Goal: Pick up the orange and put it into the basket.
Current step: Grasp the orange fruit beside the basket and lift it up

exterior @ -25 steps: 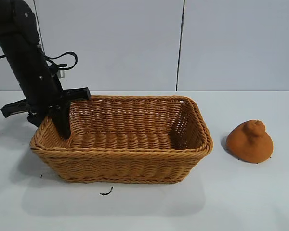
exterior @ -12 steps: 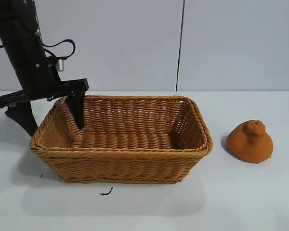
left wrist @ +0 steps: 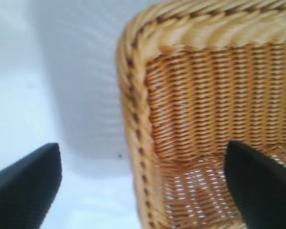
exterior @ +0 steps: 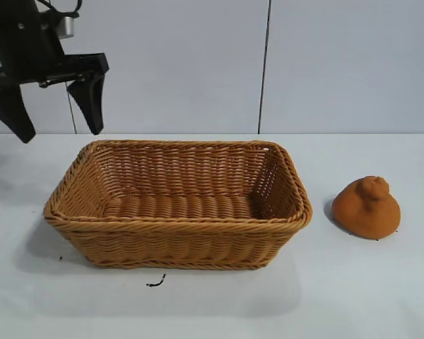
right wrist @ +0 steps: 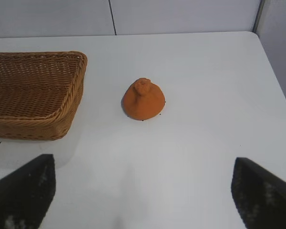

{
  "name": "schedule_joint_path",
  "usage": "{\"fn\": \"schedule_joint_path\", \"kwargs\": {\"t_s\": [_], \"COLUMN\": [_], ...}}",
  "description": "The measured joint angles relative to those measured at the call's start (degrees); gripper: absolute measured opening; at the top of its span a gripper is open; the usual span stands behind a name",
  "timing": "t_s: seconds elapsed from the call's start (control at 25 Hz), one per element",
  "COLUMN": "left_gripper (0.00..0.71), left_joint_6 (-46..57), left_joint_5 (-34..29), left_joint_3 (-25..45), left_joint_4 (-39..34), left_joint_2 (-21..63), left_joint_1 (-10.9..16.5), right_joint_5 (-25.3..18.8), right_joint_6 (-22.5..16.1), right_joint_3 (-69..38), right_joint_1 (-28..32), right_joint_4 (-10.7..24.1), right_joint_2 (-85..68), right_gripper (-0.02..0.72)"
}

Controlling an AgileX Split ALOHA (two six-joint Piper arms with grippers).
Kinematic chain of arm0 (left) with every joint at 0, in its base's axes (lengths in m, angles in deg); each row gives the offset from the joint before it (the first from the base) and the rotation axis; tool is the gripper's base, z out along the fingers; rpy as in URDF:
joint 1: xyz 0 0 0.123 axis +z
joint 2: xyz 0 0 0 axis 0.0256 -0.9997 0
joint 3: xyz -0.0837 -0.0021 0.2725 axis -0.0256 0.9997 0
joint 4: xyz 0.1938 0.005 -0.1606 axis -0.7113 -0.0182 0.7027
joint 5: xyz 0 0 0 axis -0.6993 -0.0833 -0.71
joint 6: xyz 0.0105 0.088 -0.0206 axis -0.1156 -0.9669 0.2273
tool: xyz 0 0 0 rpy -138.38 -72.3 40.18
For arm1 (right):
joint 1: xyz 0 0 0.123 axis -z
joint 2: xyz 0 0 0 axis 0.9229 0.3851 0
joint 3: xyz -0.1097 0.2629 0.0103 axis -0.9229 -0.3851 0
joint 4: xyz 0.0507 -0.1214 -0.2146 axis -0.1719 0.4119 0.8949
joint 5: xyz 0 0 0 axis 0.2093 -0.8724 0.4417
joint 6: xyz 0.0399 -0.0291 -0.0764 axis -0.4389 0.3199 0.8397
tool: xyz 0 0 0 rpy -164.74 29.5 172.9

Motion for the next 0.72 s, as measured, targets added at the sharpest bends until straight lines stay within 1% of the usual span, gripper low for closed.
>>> {"fn": "schedule_joint_path", "kwargs": {"t_s": [0.24,0.28,0.4,0.52,0.64,0.72], "left_gripper": [0.666,0.666,0.666,0.666,0.666,0.666], "left_joint_6": [-1.6,-1.7,-2.1,-2.2,-2.4,-2.6], "left_joint_5": [-1.9,-2.6,-4.0,-4.4,-4.3,-4.3], "left_joint_3": [0.0,0.0,0.0,0.1,1.9,4.3], "left_joint_4": [-5.9,-6.6,-7.0,-7.2,-7.1,-7.0], "left_joint_2": [0.1,0.1,0.1,0.1,1.5,4.3], "left_joint_1": [7.3,8.8,11.9,13.4,13.5,13.5], "right_joint_5": [0.0,0.0,0.0,0.0,0.0,0.0], "right_joint_6": [0.0,0.0,0.0,0.0,0.0,0.0], "right_joint_3": [0.0,0.0,0.0,0.0,0.0,0.0], "right_joint_1": [0.0,0.0,0.0,0.0,0.0,0.0], "right_joint_4": [0.0,0.0,0.0,0.0,0.0,0.0], "right_joint_2": [0.0,0.0,0.0,0.0,0.0,0.0], "right_gripper": [0.694,0.694,0.694,0.694,0.694,0.694]}}
